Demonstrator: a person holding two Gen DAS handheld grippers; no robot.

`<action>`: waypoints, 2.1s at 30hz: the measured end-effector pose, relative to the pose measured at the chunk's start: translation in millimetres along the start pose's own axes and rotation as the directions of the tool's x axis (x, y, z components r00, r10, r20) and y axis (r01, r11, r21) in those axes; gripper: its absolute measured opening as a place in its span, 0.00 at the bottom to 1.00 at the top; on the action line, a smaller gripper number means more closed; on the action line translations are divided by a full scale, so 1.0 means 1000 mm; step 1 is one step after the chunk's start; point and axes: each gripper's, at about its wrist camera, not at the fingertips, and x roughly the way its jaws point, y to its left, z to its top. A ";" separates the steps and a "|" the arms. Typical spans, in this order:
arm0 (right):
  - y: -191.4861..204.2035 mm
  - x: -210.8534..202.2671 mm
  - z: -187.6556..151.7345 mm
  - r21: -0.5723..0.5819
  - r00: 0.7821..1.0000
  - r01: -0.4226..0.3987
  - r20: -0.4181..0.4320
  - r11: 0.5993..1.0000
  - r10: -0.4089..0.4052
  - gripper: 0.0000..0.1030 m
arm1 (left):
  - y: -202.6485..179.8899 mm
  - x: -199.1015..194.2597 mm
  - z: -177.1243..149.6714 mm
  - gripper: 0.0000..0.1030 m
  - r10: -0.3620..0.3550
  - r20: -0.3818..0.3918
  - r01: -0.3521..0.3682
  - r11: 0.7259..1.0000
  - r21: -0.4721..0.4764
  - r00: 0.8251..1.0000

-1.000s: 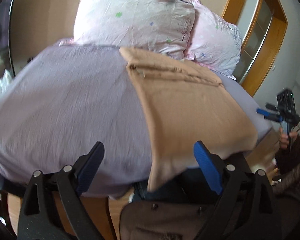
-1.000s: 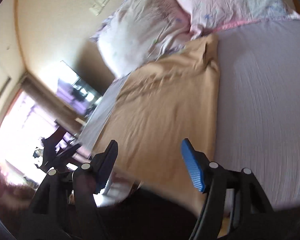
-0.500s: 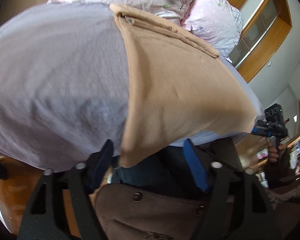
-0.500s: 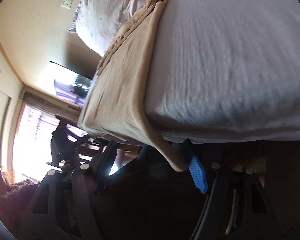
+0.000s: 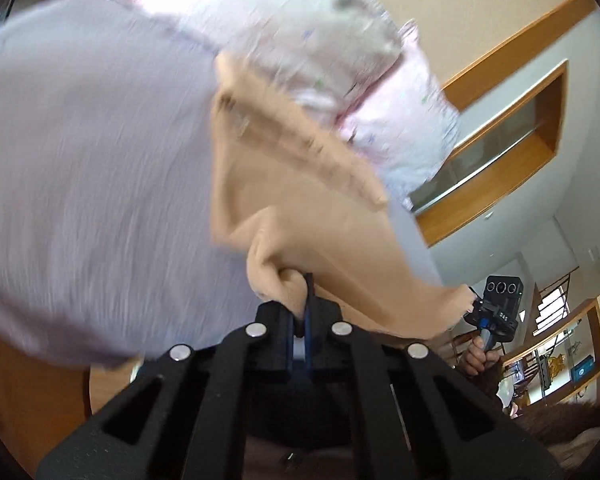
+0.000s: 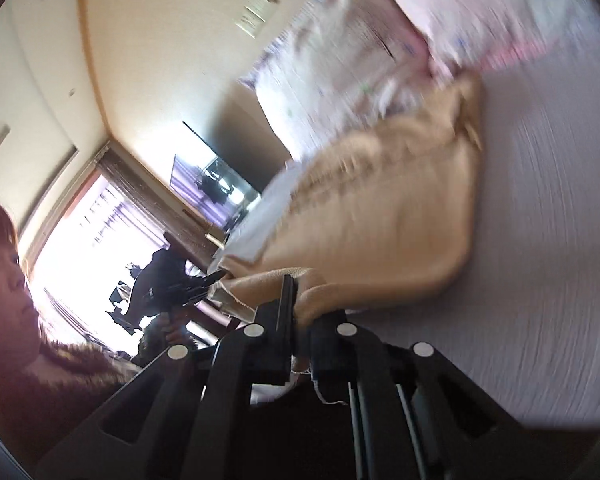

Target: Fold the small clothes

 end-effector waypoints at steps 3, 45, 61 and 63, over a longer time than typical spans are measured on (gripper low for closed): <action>0.011 0.016 0.073 -0.061 0.994 0.053 0.096 0.997 -0.047 0.06 | -0.024 0.001 0.064 0.03 0.041 0.099 -0.048 0.996 0.073 0.994; -0.131 0.110 0.160 0.304 0.904 0.362 0.117 0.881 -0.412 0.78 | 0.045 0.166 0.164 0.71 0.384 -0.179 -0.387 0.922 0.019 0.906; -0.146 0.053 0.159 0.385 0.866 0.150 0.393 0.911 -0.308 0.81 | -0.078 0.187 0.210 0.14 0.029 -0.057 -0.031 0.999 -0.040 0.998; -0.148 0.046 0.157 0.390 0.858 0.147 0.407 0.909 -0.314 0.81 | -0.125 0.226 0.207 0.14 -0.033 -0.100 0.037 0.999 0.039 0.994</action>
